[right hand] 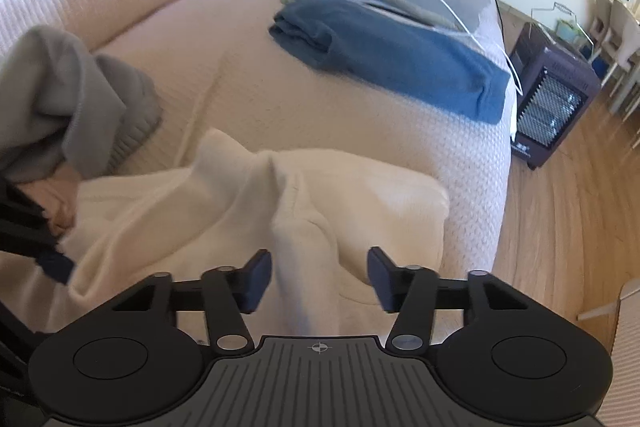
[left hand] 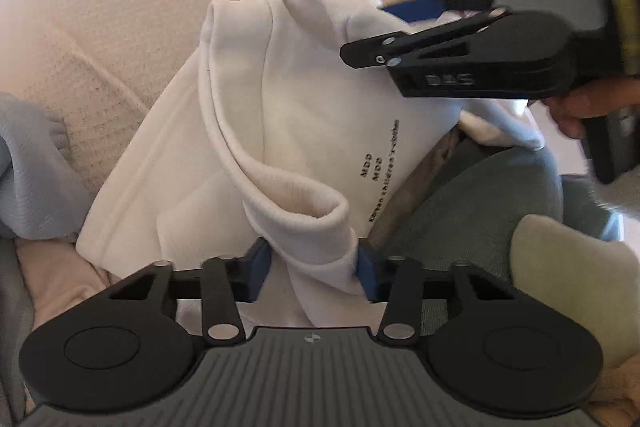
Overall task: Fold clothes
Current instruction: 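Grasp the white sweatshirt with the left tool and lift it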
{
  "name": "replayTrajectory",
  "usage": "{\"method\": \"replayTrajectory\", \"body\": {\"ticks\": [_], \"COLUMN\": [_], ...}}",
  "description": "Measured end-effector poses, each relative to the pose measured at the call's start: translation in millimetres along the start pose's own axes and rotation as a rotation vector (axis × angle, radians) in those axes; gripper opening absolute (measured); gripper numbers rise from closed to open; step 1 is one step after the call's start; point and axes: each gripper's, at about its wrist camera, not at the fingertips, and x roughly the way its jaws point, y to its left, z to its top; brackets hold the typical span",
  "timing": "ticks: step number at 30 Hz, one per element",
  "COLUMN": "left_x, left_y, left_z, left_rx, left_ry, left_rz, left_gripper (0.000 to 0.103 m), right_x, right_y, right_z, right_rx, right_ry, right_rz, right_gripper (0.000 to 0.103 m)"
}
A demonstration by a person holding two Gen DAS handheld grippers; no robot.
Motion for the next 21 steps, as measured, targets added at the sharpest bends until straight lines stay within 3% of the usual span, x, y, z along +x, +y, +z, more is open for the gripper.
{"method": "replayTrajectory", "body": {"ticks": [1,3,7,12,17,21], "left_x": [-3.5,-13.5,-49.9,-105.1,-125.0,-102.6], "left_y": [4.5,18.5,51.2,69.4,83.7,104.6], "left_z": [1.5,7.0,36.3,111.2,198.5,249.6], "left_rx": [-0.01,-0.048,-0.098,0.001,0.081,0.01], "left_ry": [-0.002,-0.011,-0.076,-0.249,-0.41,-0.376], "left_rz": [-0.016,-0.029,-0.046,0.057,0.22,0.32], "left_gripper": [0.025,0.022,0.02,0.02,0.015,0.015], "right_x": [1.4,-2.3,-25.9,-56.6,-46.6,-4.1], "right_y": [-2.6,-8.2,-21.0,-59.6,-108.5,-128.6], "right_z": [-0.1,1.3,11.5,43.5,80.0,99.8], "right_rx": [0.019,0.056,0.081,0.144,0.233,0.267], "right_ry": [0.004,-0.011,-0.086,-0.206,-0.268,-0.278], "right_rz": [0.006,0.024,-0.02,-0.099,-0.173,-0.159], "right_gripper": [0.024,0.011,0.009,0.008,0.007,0.007]}}
